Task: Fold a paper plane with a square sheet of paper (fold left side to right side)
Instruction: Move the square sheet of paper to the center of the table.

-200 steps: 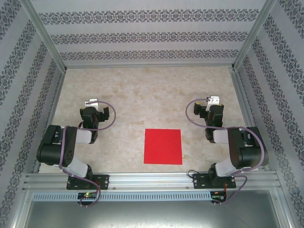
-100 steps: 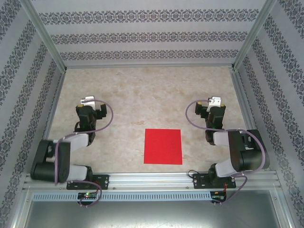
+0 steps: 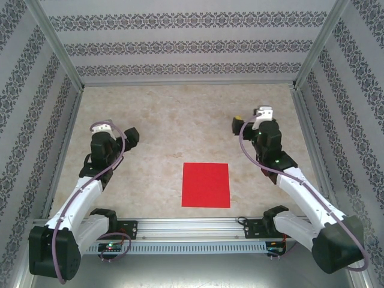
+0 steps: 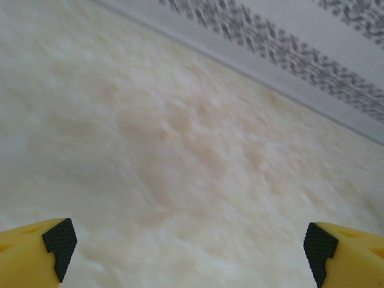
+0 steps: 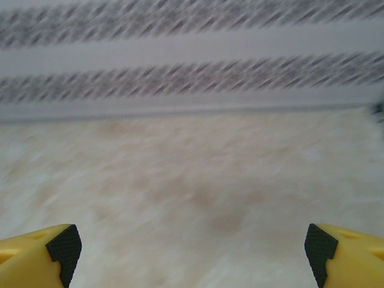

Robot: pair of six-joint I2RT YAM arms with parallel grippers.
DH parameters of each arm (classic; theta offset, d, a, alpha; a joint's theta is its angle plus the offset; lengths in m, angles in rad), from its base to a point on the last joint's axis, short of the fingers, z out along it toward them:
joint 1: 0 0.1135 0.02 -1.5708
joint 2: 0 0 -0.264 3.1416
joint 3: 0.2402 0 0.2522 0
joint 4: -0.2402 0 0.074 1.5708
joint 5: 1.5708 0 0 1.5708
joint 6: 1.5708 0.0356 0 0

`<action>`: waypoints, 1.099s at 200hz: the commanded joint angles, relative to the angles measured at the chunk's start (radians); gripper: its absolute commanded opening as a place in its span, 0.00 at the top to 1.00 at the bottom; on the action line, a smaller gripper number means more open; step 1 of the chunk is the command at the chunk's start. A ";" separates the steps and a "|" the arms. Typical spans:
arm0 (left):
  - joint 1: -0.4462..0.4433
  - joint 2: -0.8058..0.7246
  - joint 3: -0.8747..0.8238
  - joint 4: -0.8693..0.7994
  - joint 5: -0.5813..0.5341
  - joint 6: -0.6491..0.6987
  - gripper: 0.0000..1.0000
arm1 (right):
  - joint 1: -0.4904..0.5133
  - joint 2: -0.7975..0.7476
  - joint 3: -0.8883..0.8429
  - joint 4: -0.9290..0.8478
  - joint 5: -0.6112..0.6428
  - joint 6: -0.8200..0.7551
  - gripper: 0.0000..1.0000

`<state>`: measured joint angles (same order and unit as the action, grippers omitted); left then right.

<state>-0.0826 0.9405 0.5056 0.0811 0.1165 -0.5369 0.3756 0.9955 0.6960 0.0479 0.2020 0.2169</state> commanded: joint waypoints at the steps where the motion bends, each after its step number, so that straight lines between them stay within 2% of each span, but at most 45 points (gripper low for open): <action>1: -0.046 0.007 -0.031 -0.026 0.176 -0.172 0.00 | 0.129 0.033 0.068 -0.442 -0.097 0.116 0.02; 37: -0.096 0.064 -0.043 0.020 0.187 -0.185 0.00 | 0.359 0.209 0.116 -0.620 -0.152 0.211 0.02; 70: -0.101 0.089 -0.007 -0.013 0.174 -0.151 0.00 | 0.470 0.362 0.141 -0.660 -0.162 0.246 0.02; 98: -0.101 0.075 -0.011 -0.021 0.164 -0.146 0.00 | 0.489 0.459 0.153 -0.643 -0.182 0.244 0.02; 171: -0.102 -0.003 -0.006 -0.109 0.085 -0.122 0.00 | 0.514 0.712 0.282 -0.608 -0.125 0.207 0.02; 220: -0.101 -0.067 0.006 -0.181 0.032 -0.116 0.00 | 0.447 0.888 0.442 -0.547 -0.102 0.203 0.02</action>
<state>-0.1711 0.9077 0.4736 -0.0326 0.1947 -0.6773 0.8612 1.7889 1.0569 -0.5465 0.0624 0.4385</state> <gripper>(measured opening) 0.999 0.976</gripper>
